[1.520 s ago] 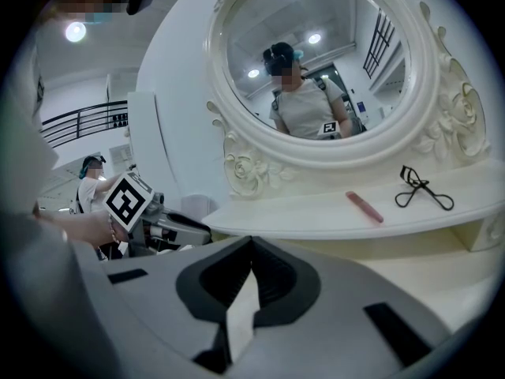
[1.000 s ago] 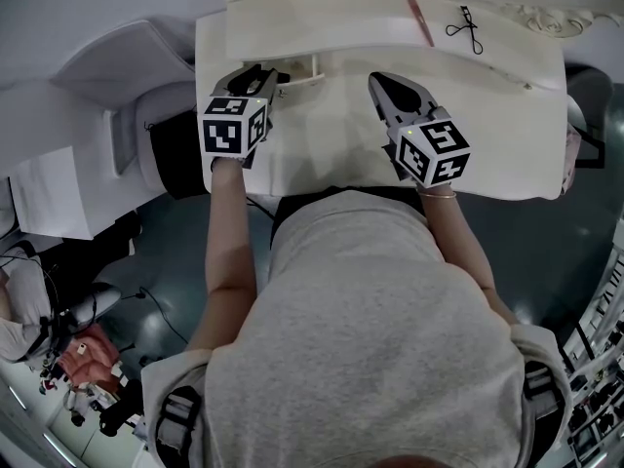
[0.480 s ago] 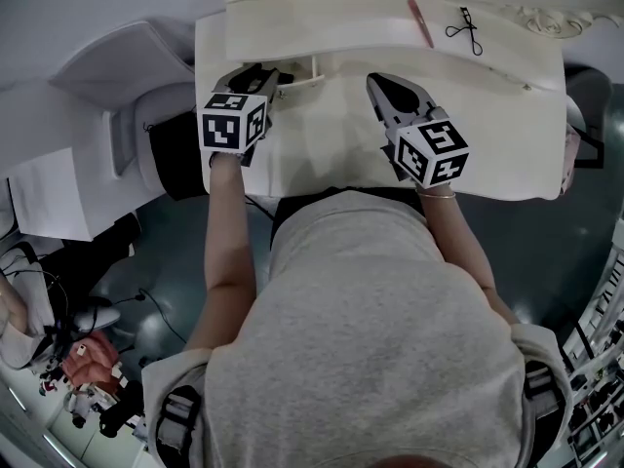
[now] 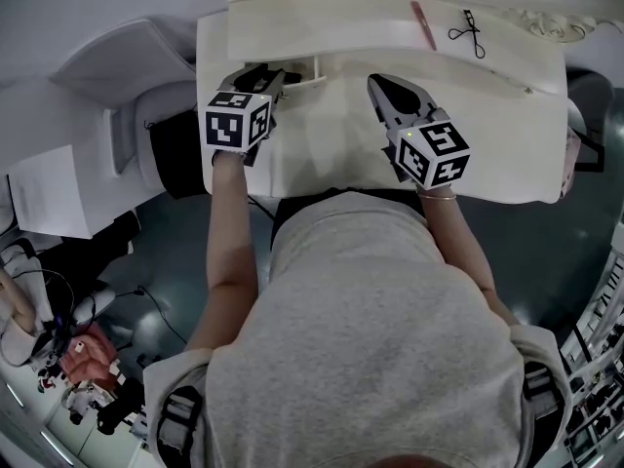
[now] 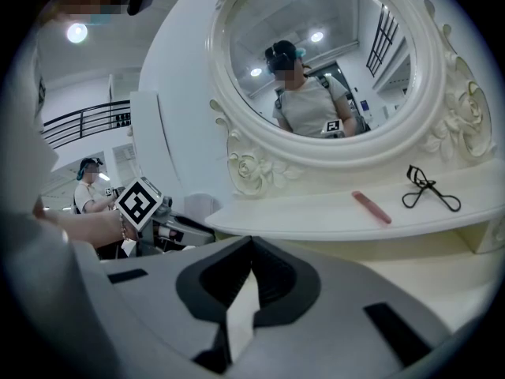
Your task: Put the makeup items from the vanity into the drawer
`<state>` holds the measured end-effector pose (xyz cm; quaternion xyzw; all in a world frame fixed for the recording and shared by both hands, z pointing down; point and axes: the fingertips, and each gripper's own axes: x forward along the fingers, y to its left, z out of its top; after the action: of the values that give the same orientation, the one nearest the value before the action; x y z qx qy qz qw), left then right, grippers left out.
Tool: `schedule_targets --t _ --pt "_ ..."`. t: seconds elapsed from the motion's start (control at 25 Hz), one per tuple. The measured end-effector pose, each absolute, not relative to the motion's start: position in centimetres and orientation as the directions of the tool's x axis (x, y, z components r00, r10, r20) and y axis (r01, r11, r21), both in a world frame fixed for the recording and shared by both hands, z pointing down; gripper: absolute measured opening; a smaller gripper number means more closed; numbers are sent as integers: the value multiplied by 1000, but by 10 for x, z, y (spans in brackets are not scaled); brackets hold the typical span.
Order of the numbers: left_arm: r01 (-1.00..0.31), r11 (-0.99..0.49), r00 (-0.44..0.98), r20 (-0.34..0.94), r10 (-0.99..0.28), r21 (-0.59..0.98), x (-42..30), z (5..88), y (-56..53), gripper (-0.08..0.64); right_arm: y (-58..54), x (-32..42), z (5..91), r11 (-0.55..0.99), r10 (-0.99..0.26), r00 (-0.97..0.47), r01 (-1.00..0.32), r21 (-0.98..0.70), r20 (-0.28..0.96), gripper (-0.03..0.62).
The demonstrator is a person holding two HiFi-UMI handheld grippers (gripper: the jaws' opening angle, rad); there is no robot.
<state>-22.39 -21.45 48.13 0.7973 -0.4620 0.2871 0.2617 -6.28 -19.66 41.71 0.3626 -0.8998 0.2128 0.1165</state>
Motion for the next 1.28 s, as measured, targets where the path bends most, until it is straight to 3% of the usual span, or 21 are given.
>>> schedule_targets --t 0.68,1.28 --pt "-881 -441 428 686 -589 170 -221 481 -214 115 -197 -61 419 647 -601 -707 -704 -292 373 8" --pt "-917 -373 385 565 -730 143 -221 454 -211 114 -193 -70 413 679 -580 -729 -679 -278 362 8"
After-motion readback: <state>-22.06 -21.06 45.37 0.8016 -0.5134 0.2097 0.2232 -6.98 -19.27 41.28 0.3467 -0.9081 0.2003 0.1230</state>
